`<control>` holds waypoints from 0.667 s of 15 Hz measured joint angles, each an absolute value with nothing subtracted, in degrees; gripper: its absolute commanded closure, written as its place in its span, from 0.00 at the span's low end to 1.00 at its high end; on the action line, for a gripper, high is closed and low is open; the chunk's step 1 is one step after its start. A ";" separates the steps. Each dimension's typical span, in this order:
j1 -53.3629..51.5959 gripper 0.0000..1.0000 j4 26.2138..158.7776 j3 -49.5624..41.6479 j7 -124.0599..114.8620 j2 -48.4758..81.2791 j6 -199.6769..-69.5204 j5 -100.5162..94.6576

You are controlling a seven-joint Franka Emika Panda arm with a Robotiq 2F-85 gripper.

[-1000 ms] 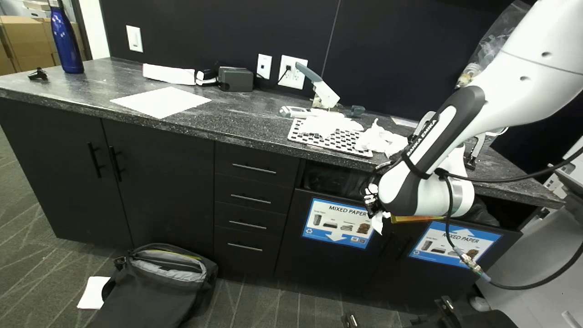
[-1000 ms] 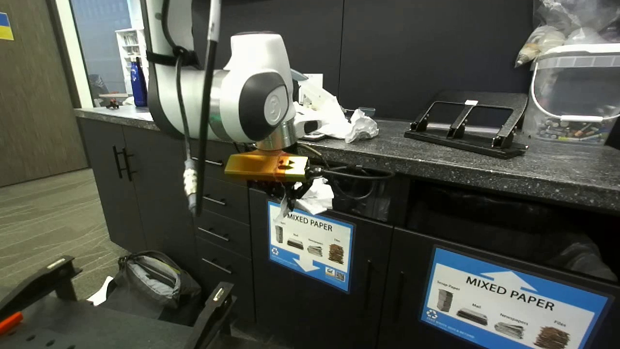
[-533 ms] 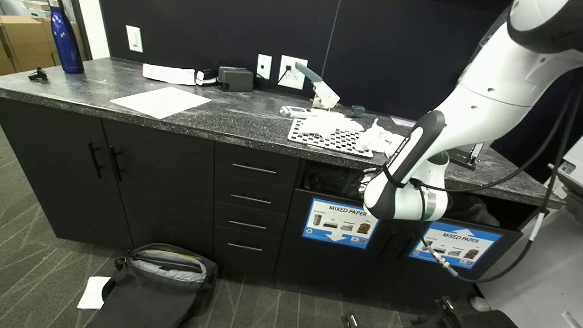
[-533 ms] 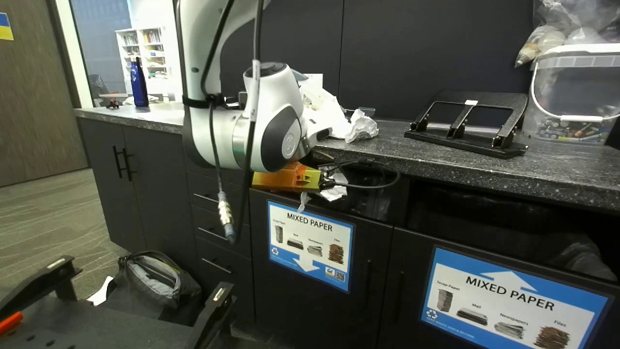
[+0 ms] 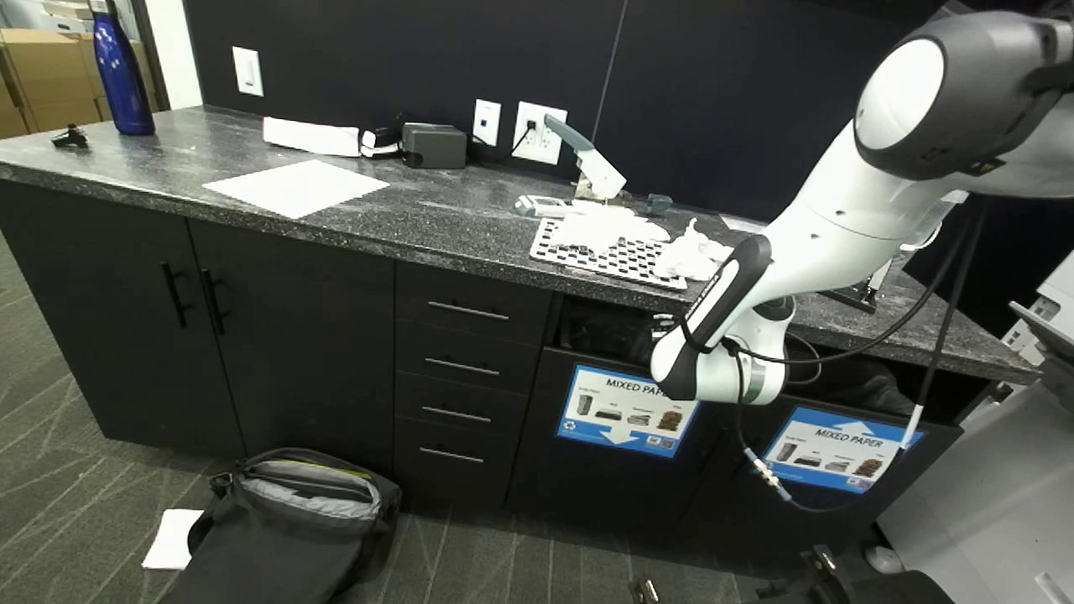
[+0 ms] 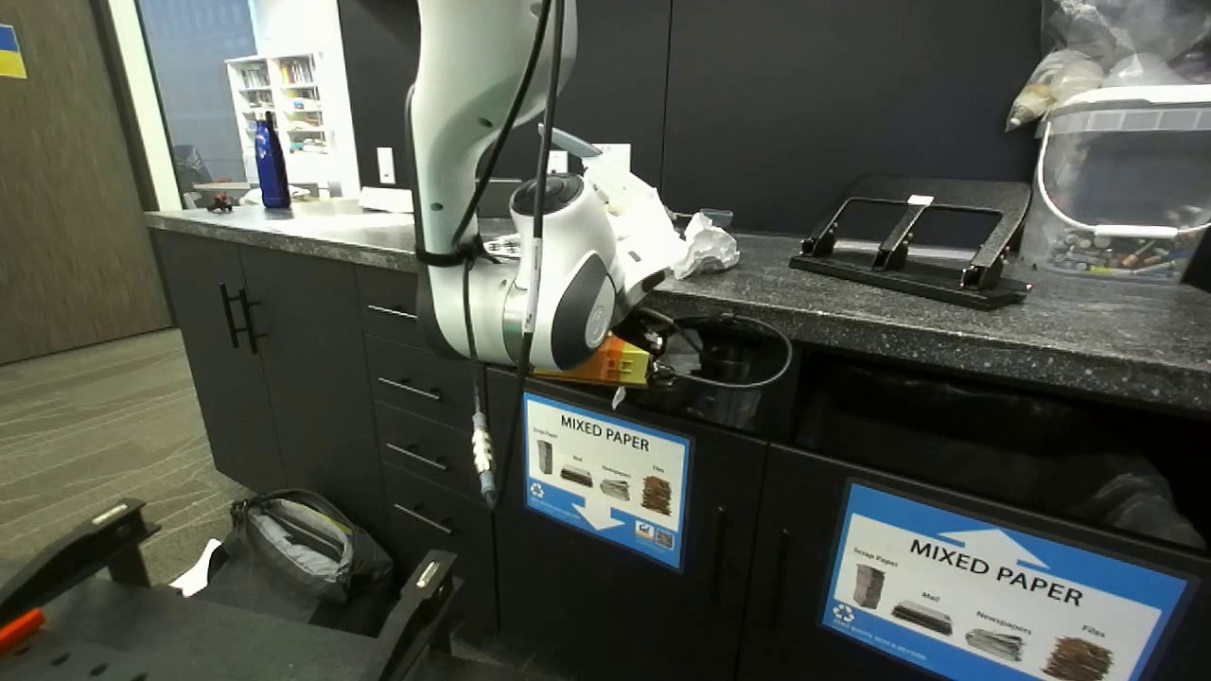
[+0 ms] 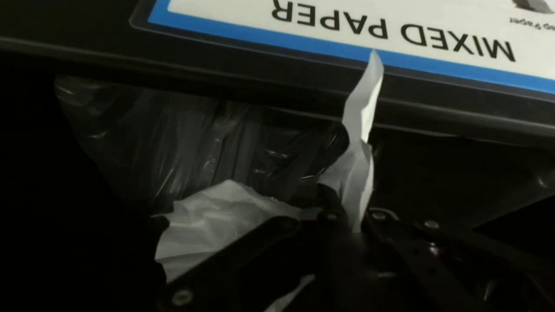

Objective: Put the white pieces of paper in the left bin

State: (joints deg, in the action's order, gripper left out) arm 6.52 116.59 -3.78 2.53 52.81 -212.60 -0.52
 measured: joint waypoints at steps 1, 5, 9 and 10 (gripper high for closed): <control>6.55 0.93 115.10 -3.77 2.04 53.95 -212.95 -0.46; 6.01 0.53 112.55 -4.19 1.78 57.18 -214.88 1.29; 5.21 0.22 111.17 -5.07 1.78 58.39 -215.19 3.04; 5.04 0.16 111.28 -5.23 1.78 58.39 -215.48 3.30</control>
State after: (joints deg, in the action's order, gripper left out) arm 5.04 111.28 -5.23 1.78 58.39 -215.48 3.30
